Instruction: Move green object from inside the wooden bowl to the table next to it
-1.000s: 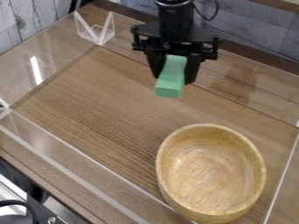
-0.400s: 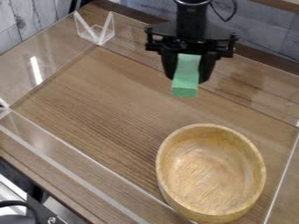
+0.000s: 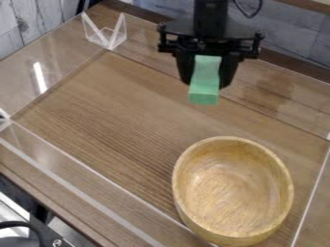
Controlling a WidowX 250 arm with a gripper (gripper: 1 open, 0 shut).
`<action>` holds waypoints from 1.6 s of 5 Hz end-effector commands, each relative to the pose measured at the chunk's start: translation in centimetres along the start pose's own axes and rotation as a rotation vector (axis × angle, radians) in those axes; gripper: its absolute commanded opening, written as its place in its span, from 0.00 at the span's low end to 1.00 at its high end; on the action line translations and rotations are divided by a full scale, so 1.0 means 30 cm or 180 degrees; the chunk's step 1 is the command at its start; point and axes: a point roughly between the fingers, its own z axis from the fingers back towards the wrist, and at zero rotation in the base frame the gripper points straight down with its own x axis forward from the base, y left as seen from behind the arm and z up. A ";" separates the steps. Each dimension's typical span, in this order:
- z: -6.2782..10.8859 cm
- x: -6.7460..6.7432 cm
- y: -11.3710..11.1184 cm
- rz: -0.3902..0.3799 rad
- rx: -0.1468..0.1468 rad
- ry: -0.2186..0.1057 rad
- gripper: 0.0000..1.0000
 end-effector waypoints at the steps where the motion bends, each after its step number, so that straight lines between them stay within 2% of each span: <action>1: 0.082 0.006 -0.009 0.0089 -0.0074 -0.0170 0.00; 2: 0.102 -0.022 -0.073 0.0203 -0.0050 -0.0181 0.00; 3: 0.109 -0.054 -0.116 0.0377 0.0072 -0.0219 0.00; 4: 0.123 -0.084 -0.148 0.0503 0.0147 -0.0236 0.00; 6: 0.152 -0.089 -0.091 0.0843 0.0295 -0.0267 0.00; 7: 0.082 -0.022 -0.103 0.1110 0.0301 -0.0205 0.00; 8: 0.056 0.076 -0.075 0.1194 0.0289 -0.0143 0.00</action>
